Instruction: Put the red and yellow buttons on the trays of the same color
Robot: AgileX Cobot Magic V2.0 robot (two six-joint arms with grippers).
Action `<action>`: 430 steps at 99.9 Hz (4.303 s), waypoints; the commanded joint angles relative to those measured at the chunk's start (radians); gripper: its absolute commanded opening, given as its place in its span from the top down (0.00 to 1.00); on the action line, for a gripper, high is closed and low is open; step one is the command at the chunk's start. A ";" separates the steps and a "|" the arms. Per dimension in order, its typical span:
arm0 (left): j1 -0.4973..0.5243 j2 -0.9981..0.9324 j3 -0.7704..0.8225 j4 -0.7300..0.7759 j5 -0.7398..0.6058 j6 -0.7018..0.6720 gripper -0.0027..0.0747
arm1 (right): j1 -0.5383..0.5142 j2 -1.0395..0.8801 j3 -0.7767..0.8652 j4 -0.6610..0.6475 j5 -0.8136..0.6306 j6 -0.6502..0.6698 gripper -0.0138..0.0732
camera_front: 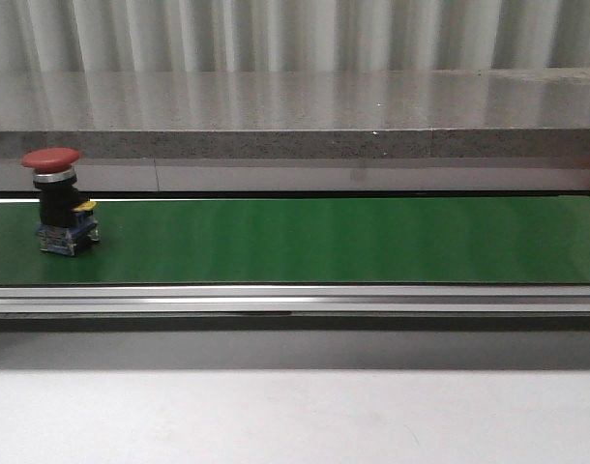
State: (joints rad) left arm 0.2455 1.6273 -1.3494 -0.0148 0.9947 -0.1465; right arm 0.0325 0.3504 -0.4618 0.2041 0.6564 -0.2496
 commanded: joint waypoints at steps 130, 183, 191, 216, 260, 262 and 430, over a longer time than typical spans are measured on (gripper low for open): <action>-0.358 -0.155 -0.026 -0.143 -0.167 0.198 0.99 | 0.001 0.007 -0.025 0.004 -0.067 -0.009 0.92; -0.460 -0.494 0.219 -0.143 -0.302 0.217 0.99 | 0.001 0.007 -0.025 0.004 -0.067 -0.009 0.92; -0.460 -0.574 0.291 -0.143 -0.313 0.217 0.99 | 0.001 0.007 -0.025 0.004 -0.067 -0.009 0.92; -0.460 -0.850 0.506 -0.148 -0.313 0.217 0.99 | 0.001 0.007 -0.025 0.004 -0.067 -0.009 0.92; -0.460 -1.205 0.742 -0.189 -0.300 0.214 0.99 | 0.002 0.014 -0.031 0.004 -0.068 -0.009 0.92; -0.460 -1.209 0.745 -0.189 -0.300 0.214 0.99 | 0.003 0.018 -0.034 0.004 -0.063 -0.009 0.92; -0.460 -1.211 0.747 -0.189 -0.298 0.214 0.99 | 0.298 1.284 -0.890 0.106 0.226 -0.368 0.22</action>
State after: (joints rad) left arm -0.2055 0.4120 -0.5769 -0.1814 0.7626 0.0684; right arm 0.3311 1.6579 -1.3188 0.2837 0.9648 -0.5926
